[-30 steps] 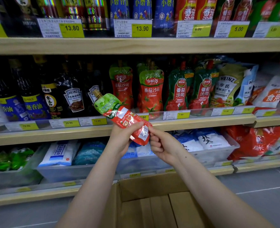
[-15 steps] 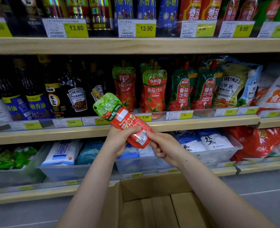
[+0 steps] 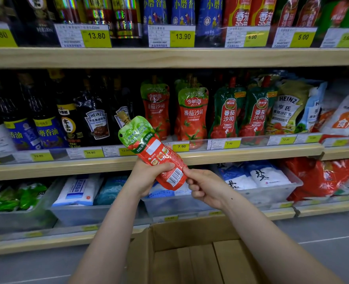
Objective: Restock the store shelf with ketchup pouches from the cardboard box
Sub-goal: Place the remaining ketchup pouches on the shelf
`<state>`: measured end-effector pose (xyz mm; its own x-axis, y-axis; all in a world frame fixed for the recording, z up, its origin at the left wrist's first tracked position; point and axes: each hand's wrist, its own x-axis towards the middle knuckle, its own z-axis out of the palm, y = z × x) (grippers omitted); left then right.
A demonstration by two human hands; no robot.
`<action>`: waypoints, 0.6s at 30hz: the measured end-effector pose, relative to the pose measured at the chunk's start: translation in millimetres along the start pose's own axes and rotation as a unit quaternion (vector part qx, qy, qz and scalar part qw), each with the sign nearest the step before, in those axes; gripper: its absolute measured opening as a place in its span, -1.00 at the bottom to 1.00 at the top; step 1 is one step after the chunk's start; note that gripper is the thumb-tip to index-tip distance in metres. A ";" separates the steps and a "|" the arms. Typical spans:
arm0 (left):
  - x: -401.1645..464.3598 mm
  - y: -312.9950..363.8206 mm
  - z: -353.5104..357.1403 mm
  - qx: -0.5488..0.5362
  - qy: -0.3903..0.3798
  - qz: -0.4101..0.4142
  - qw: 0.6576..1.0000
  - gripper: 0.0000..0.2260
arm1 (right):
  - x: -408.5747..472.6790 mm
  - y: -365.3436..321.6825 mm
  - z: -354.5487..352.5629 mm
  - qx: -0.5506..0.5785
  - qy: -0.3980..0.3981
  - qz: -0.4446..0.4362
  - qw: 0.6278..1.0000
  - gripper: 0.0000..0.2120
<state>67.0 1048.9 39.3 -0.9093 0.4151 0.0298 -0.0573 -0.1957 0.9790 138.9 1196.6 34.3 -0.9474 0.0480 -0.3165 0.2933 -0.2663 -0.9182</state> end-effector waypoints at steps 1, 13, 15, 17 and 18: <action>-0.3 -0.4 -0.4 0.003 -0.004 0.001 1.000 -0.69 | -0.2 0.6 -0.3 -0.003 -0.003 0.001 1.000 -0.79; 3.8 -5.9 22.7 -0.024 0.041 0.048 0.998 -0.52 | 6.1 3.4 -10.7 0.096 0.018 -0.033 0.995 -0.84; 1.8 -3.9 21.7 -0.007 0.007 0.047 0.999 -0.62 | 6.0 3.9 -12.7 0.096 0.019 -0.016 0.995 -0.84; -0.8 1.1 14.8 -0.011 -0.070 0.029 0.997 -0.55 | 5.6 2.8 -16.7 0.111 0.010 0.005 0.994 -0.86; -1.3 3.2 10.1 -0.019 -0.107 0.023 0.994 -0.48 | 5.0 1.5 -18.9 0.123 0.001 0.016 0.992 -0.88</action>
<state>72.2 1056.7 44.4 -0.8034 0.5830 0.1208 -0.0363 -0.2505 0.9674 137.0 1214.7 26.8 -0.9377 0.0367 -0.3454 0.2832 -0.4951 -0.8214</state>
